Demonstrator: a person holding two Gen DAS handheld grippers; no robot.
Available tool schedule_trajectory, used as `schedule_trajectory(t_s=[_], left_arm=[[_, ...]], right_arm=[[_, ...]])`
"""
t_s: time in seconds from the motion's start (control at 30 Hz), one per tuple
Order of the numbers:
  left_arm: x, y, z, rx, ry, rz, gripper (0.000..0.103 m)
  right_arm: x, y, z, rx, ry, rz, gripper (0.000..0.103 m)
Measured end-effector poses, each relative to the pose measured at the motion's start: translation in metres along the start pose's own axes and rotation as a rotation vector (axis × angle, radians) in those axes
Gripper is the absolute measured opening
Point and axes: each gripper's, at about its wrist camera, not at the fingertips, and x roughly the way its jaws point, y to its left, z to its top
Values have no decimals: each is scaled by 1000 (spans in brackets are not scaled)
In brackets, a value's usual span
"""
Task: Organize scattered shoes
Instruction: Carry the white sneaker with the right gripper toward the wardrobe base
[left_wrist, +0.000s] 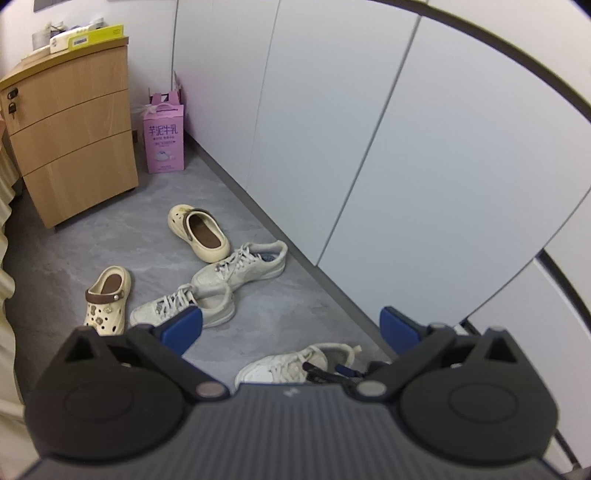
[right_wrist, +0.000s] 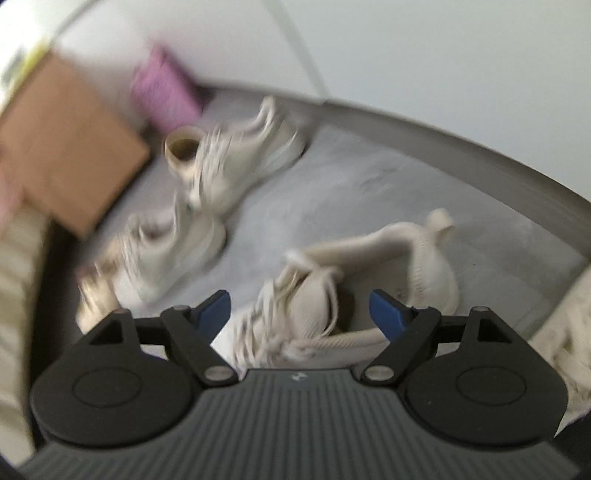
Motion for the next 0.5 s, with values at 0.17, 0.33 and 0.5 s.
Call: schedule_trajectory(t_s=[0.17, 0.33, 0.5], left_arm=[[8, 8, 0, -2, 24, 19, 103], [20, 18, -1, 0, 64, 36, 103], [30, 28, -4, -22, 120, 26, 103]], right_arm=[[26, 1, 6, -25, 90, 19, 47], [28, 5, 5, -88, 66, 63, 30], [17, 3, 12, -213, 100, 54, 28]])
